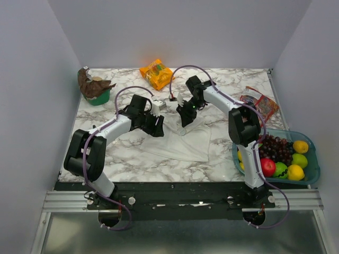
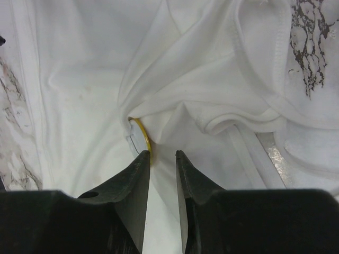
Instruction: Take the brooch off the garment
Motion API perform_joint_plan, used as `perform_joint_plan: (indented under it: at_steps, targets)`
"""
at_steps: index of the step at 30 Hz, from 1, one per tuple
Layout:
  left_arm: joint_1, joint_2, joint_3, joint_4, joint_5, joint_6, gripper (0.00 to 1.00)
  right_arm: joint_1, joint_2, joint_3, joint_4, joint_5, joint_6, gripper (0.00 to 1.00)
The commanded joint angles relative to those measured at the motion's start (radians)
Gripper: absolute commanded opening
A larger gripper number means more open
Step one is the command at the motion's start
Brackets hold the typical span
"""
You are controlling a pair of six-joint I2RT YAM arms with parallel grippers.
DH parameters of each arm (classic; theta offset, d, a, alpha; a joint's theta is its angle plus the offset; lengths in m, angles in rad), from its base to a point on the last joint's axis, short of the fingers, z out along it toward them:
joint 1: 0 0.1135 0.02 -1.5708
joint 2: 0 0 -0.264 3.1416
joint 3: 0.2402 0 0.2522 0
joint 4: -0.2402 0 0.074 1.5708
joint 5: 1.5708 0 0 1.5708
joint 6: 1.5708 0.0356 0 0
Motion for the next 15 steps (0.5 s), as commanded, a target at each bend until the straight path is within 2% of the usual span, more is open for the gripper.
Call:
perform_joint_plan:
  at_steps: [1,15]
  targets:
    - [0.006,-0.034,-0.025,-0.006,-0.027,0.021,0.61,-0.003,-0.010,0.012,-0.060,-0.033,-0.053,0.35]
    - [0.006,-0.020,-0.016,-0.006,-0.029,0.025,0.62,0.011,0.001,0.007,-0.068,-0.053,-0.070,0.30]
